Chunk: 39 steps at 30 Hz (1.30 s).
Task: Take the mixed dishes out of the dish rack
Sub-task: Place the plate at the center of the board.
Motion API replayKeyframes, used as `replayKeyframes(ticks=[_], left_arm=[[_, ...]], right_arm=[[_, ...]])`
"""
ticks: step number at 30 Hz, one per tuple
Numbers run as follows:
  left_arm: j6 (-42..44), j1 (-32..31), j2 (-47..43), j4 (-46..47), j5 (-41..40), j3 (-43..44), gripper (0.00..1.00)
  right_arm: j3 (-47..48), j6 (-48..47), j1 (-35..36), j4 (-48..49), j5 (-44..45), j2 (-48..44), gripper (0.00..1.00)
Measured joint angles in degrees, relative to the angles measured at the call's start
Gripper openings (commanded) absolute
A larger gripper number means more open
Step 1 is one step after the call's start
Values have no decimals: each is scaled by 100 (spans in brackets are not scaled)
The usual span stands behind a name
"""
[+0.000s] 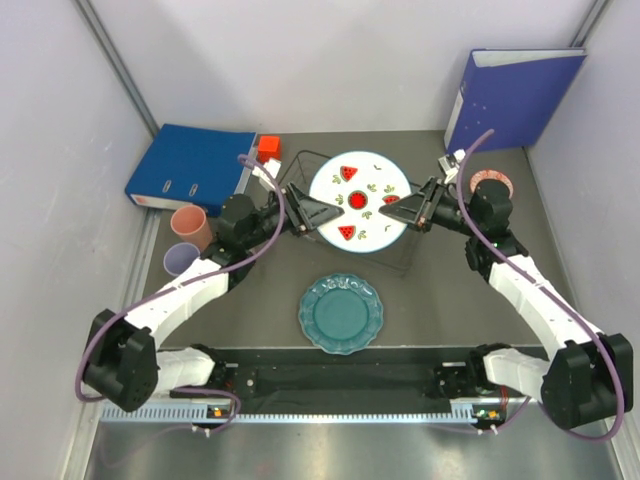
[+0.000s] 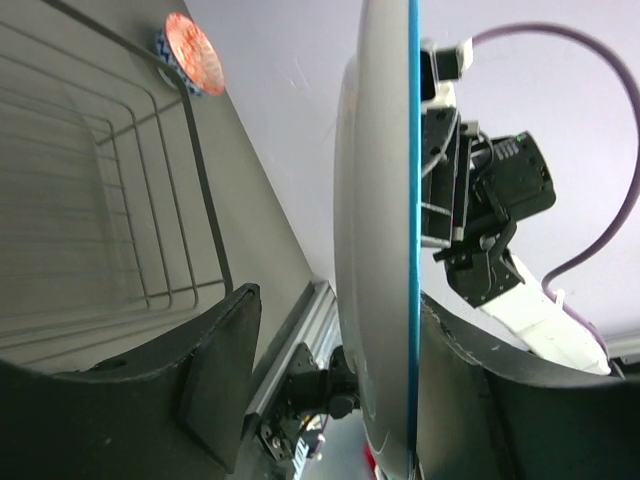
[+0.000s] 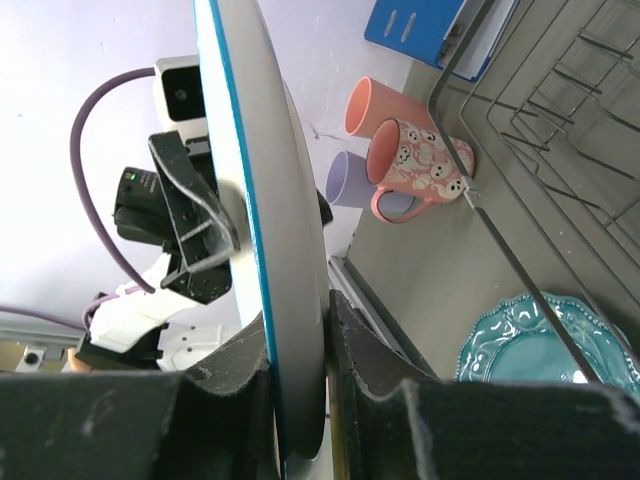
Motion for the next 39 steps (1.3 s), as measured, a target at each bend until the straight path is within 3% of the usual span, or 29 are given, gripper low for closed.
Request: replayKeyframes(ticks=[3, 15, 16, 20, 22, 31, 34, 35, 38, 39], left_arm=[[4, -138, 92, 9, 0, 4, 52], [238, -195, 114, -146, -396, 175, 45], [273, -195, 90, -199, -459, 177, 42], [365, -197, 26, -367, -660, 177, 6], [275, -205, 13, -431, -769, 181, 0], [221, -221, -42, -487, -804, 186, 0], [203, -221, -42, -492, -782, 197, 0], [199, -221, -33, -492, -772, 201, 0], [256, -219, -11, -542, -758, 214, 0], [262, -221, 7, -586, -752, 214, 0]], right_arm=[[0, -2, 22, 9, 17, 48, 0], [-155, -111, 120, 39, 96, 59, 0], [-157, -138, 131, 31, 114, 59, 0], [-157, -153, 140, 28, 146, 59, 0], [-160, -295, 155, 50, 212, 59, 0], [-160, -267, 184, 83, 234, 59, 0], [-160, -256, 184, 87, 232, 59, 22], [-160, -256, 184, 90, 232, 59, 39], [-160, -181, 192, 157, 223, 57, 67], [-160, -188, 201, 181, 219, 48, 71]])
